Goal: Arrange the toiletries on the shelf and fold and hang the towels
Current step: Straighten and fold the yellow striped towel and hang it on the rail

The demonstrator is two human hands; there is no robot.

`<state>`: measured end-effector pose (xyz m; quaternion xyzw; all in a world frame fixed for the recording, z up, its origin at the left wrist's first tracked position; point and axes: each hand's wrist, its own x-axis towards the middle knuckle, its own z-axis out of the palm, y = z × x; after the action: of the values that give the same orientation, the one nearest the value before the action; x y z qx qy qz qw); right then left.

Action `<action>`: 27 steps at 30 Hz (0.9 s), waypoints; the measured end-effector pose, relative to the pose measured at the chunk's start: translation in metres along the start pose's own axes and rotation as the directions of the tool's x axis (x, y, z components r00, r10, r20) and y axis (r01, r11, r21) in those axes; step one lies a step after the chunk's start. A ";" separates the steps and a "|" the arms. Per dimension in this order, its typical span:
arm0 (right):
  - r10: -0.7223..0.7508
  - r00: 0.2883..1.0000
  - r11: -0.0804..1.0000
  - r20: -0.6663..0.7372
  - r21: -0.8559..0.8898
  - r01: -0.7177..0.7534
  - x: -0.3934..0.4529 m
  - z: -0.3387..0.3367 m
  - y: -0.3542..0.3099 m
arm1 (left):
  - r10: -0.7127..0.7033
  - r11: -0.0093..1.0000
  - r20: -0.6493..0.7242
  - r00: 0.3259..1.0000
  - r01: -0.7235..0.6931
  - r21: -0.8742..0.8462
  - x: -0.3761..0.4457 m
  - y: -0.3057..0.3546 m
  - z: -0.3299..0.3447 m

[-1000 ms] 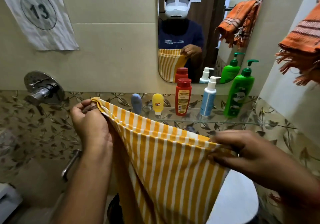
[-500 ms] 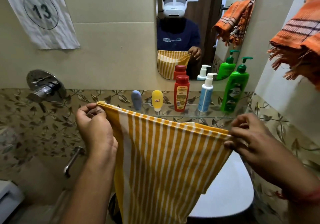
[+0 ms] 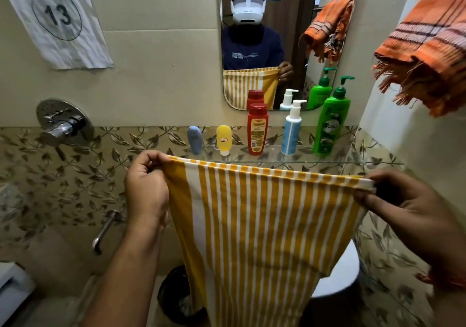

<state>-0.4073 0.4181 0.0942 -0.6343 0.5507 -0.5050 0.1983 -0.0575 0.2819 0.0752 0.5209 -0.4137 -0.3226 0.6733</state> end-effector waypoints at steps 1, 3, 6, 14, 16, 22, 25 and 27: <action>-0.031 0.997 0.999 -0.072 0.026 0.033 0.001 0.001 0.002 | 0.000 1.000 0.021 1.000 0.000 0.018 -0.001 0.000 0.001; -0.043 0.980 0.998 -0.193 0.039 0.052 0.002 0.005 0.002 | -0.007 0.998 0.065 0.998 0.003 0.060 -0.004 0.000 0.003; -0.048 0.941 0.992 -0.334 0.095 0.085 0.007 0.013 -0.002 | -0.021 0.998 0.167 0.986 0.011 0.062 -0.004 -0.001 0.004; -0.097 0.916 0.990 -0.390 0.057 0.129 0.013 0.005 0.006 | 0.052 0.999 0.135 0.989 -0.053 0.003 -0.018 0.001 0.000; -0.124 0.927 0.991 -0.354 0.004 0.134 0.014 0.002 0.006 | 0.064 0.998 0.086 0.994 -0.064 -0.007 -0.019 0.001 0.001; -0.006 0.989 1.000 -0.151 -0.019 0.003 0.026 0.001 0.013 | 0.098 0.995 0.022 0.995 -0.098 -0.018 -0.018 0.001 0.008; -0.005 0.960 0.998 -0.281 0.058 0.023 0.025 0.009 0.012 | 0.085 0.996 0.018 0.996 -0.085 -0.009 -0.018 -0.002 0.011; 0.011 0.955 0.977 -0.296 0.207 0.053 0.023 0.016 0.014 | 0.097 0.995 0.010 0.995 -0.097 -0.018 -0.018 0.000 0.011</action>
<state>-0.4030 0.3878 0.0862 -0.5327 0.5101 -0.6522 0.1750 -0.0751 0.2930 0.0728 0.4927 -0.4392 -0.2960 0.6904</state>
